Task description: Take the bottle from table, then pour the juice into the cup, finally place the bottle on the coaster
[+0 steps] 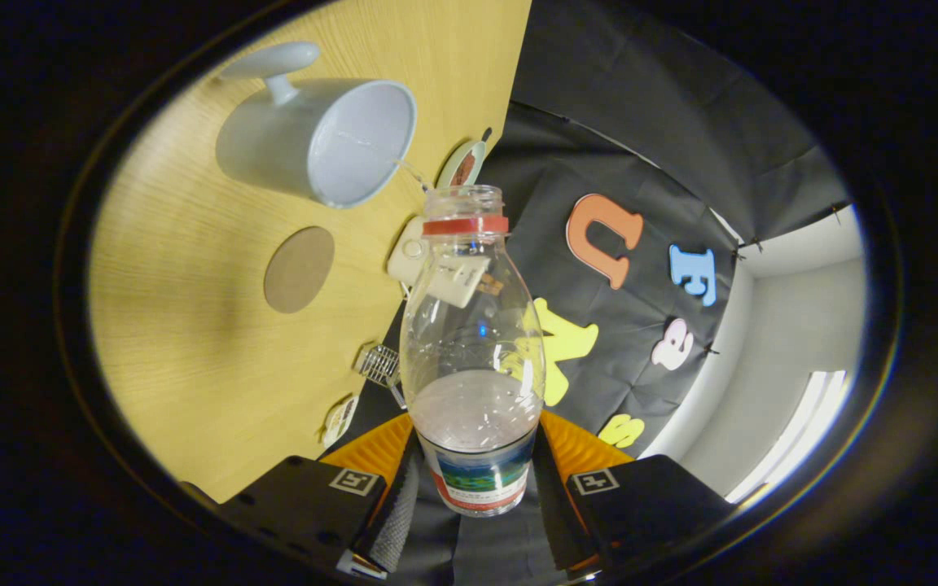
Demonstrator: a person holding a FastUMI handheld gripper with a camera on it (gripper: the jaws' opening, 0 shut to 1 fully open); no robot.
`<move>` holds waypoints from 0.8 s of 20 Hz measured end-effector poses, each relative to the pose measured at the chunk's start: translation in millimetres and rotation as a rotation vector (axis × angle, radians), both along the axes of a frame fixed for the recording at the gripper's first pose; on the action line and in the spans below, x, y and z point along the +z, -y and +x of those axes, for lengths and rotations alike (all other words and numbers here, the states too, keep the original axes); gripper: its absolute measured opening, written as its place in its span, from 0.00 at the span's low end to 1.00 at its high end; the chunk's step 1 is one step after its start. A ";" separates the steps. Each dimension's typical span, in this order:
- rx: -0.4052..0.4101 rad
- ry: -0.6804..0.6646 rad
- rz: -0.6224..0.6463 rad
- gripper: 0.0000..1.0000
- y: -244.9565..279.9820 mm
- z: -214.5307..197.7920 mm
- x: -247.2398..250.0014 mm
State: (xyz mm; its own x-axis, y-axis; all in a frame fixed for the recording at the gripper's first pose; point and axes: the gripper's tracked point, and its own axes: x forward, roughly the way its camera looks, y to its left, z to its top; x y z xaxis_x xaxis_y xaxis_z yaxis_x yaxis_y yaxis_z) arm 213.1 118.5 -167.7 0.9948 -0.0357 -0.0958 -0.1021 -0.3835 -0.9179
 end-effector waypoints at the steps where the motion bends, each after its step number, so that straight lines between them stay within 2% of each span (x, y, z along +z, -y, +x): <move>1: -0.001 0.000 -0.004 0.71 0.6 0.3 -0.7; 6: -0.003 -0.003 0.000 0.71 -0.5 0.4 -2.3; 11: -0.001 -0.009 0.074 0.72 -4.2 -5.2 -1.1; 13: -0.012 -0.033 0.125 0.72 -2.8 -8.1 -6.9; 16: -0.046 -0.090 0.268 0.72 -0.5 -13.5 -14.8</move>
